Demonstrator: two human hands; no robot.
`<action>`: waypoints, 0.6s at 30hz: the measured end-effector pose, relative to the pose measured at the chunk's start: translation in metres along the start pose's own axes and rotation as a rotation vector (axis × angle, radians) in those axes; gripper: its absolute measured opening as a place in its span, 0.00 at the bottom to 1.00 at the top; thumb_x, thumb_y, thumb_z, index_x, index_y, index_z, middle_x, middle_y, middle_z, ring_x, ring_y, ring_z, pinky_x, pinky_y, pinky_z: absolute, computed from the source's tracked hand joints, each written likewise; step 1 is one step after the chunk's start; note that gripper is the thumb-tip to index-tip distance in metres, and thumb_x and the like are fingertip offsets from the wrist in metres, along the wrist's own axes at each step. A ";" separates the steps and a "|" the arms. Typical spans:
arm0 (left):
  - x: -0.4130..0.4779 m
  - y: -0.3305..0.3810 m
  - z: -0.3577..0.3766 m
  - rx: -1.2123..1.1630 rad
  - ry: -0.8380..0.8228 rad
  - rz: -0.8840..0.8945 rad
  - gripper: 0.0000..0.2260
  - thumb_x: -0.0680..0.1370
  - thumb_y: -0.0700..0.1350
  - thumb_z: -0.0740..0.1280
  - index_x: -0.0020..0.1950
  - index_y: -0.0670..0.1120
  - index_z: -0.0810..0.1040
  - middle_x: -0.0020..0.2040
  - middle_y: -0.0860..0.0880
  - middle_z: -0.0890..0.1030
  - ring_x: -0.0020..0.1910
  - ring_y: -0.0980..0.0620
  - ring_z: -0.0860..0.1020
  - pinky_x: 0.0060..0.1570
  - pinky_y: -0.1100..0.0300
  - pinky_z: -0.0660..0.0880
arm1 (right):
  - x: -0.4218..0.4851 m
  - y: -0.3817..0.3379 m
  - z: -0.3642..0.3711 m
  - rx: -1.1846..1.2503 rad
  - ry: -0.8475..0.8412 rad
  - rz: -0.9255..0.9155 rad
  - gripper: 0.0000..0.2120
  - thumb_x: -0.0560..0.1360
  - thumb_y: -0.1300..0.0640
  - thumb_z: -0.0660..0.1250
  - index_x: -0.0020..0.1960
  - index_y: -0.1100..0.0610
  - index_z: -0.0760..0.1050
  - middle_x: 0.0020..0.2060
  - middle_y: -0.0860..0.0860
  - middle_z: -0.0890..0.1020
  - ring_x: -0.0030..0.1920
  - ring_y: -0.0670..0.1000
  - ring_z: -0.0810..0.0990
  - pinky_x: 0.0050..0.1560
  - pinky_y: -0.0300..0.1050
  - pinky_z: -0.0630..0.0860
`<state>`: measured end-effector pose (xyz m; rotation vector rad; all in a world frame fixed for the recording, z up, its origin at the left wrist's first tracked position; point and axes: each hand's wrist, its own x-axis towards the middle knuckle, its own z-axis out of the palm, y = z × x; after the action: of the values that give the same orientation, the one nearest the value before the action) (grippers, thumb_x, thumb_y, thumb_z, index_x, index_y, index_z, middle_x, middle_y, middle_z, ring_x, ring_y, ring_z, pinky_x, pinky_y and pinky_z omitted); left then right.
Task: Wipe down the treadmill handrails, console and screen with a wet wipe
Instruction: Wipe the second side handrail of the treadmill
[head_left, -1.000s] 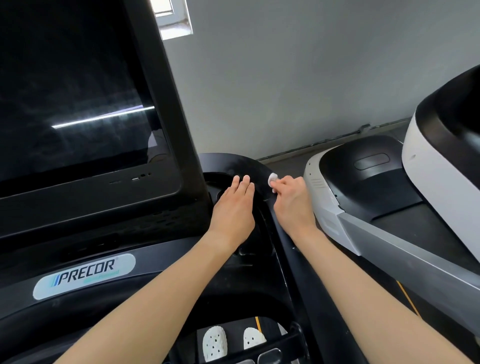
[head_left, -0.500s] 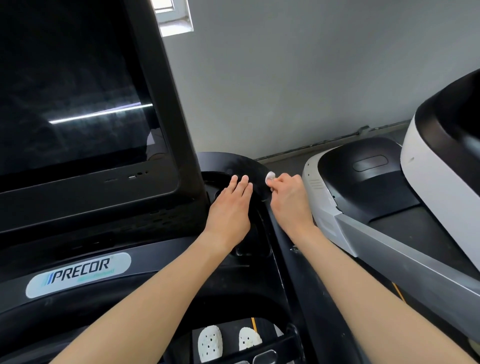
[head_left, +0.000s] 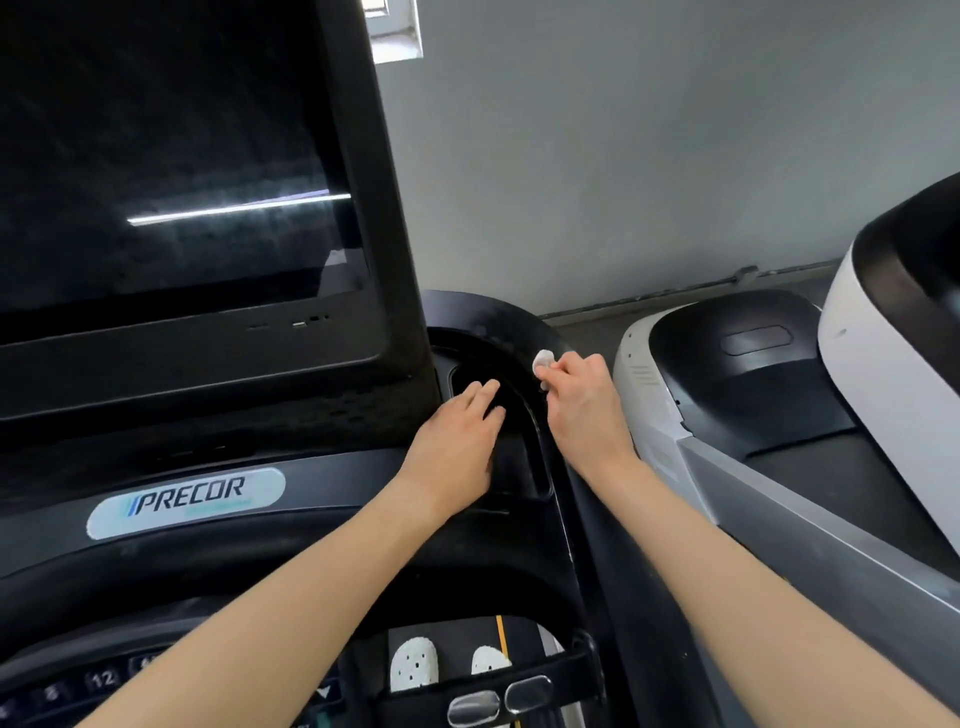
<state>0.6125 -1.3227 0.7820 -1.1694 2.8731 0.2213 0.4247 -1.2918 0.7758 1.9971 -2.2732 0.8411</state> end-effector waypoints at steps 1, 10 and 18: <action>-0.005 -0.002 0.004 0.042 0.001 0.023 0.24 0.79 0.45 0.66 0.75 0.43 0.72 0.80 0.42 0.64 0.79 0.44 0.63 0.75 0.51 0.67 | -0.010 0.000 -0.003 0.006 -0.001 -0.031 0.12 0.77 0.69 0.68 0.57 0.61 0.83 0.41 0.51 0.78 0.44 0.53 0.69 0.39 0.47 0.75; -0.029 0.005 -0.003 0.204 0.144 -0.064 0.10 0.76 0.48 0.66 0.49 0.44 0.83 0.56 0.44 0.80 0.63 0.42 0.74 0.63 0.48 0.70 | -0.006 -0.002 0.007 -0.012 -0.006 -0.004 0.12 0.78 0.69 0.67 0.57 0.60 0.83 0.43 0.52 0.76 0.45 0.50 0.63 0.40 0.45 0.71; -0.036 0.003 -0.003 0.251 0.204 -0.067 0.13 0.80 0.50 0.60 0.51 0.47 0.83 0.55 0.48 0.80 0.57 0.47 0.76 0.67 0.46 0.66 | -0.034 -0.002 0.005 -0.020 -0.014 -0.116 0.13 0.80 0.67 0.65 0.62 0.61 0.82 0.46 0.49 0.80 0.49 0.53 0.70 0.45 0.48 0.78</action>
<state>0.6357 -1.2962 0.7883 -1.3022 2.9092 -0.2689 0.4344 -1.2624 0.7609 2.1085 -2.1388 0.7945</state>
